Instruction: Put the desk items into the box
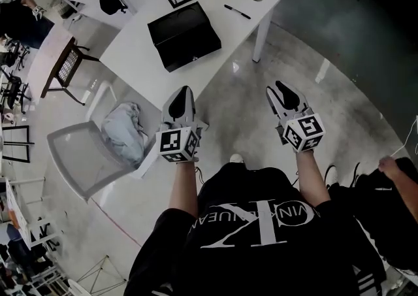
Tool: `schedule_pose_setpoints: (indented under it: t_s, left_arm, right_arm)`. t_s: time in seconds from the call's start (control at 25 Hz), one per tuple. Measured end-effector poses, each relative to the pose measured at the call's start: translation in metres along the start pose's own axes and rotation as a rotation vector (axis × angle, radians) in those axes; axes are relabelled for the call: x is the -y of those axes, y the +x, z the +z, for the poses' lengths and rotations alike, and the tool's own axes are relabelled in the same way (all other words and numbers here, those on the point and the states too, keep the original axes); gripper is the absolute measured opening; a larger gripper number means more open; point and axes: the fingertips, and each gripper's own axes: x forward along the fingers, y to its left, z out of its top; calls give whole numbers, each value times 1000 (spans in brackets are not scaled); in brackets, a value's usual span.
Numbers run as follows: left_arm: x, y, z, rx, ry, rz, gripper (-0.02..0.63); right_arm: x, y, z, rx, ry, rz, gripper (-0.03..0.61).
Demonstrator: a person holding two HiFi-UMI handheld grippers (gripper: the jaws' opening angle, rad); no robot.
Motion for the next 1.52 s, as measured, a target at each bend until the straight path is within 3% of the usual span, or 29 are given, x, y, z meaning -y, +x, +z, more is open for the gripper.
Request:
schedule_pose_setpoints:
  t_s: [0.6,0.92,1.52]
  left_arm:
    - [1,50,-4,-8,2,-6,9]
    - [-7,105,0,-7,-24,18,9]
    - [-6,203,-11,-30,-52,33,9]
  right_arm:
    - [33,59,8,-5,7,53,107]
    - [63,119,22,-32,-9,122,107]
    - [129,206,11,-132,-7,196,107]
